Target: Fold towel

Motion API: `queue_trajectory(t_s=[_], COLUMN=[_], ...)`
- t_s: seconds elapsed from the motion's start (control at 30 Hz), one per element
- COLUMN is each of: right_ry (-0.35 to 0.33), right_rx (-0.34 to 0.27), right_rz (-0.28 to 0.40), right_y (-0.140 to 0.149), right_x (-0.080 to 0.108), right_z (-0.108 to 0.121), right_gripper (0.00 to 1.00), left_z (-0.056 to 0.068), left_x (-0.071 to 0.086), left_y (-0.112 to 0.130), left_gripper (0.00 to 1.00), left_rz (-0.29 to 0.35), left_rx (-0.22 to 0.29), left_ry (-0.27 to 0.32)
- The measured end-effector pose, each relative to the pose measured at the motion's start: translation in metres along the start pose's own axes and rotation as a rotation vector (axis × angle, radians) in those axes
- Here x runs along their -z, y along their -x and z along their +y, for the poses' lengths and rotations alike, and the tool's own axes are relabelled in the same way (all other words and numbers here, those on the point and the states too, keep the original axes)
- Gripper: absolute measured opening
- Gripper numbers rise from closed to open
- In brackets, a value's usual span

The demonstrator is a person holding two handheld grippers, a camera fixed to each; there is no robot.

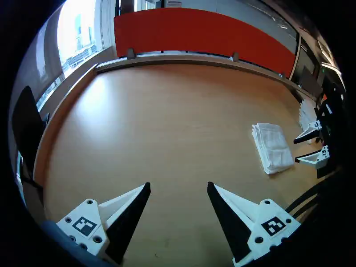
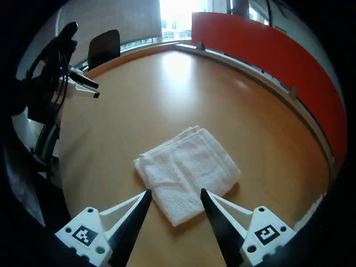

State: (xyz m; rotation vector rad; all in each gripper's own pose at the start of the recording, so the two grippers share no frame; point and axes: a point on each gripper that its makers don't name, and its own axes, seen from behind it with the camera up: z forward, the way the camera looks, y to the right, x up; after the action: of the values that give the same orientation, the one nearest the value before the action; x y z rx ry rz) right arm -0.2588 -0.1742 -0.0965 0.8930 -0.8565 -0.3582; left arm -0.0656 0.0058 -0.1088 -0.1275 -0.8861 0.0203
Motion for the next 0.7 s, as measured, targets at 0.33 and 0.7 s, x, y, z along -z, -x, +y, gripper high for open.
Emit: queue_trajectory(t_s=[0.33,0.7], right_ry=[0.016,0.030], right_rx=[-0.015,-0.034], right_rz=[-0.057,-0.100], right_y=[0.033,0.058], right_x=[-0.004,-0.007], right_z=[0.001,0.003], right_gripper=[0.85,0.77], left_z=[0.000,0.002], left_x=[0.000,-0.001], left_y=[0.001,0.001], left_gripper=[0.95,0.95], left_rz=[0.000,0.001], left_rx=[0.000,-0.001], left_ry=[0.001,0.005])
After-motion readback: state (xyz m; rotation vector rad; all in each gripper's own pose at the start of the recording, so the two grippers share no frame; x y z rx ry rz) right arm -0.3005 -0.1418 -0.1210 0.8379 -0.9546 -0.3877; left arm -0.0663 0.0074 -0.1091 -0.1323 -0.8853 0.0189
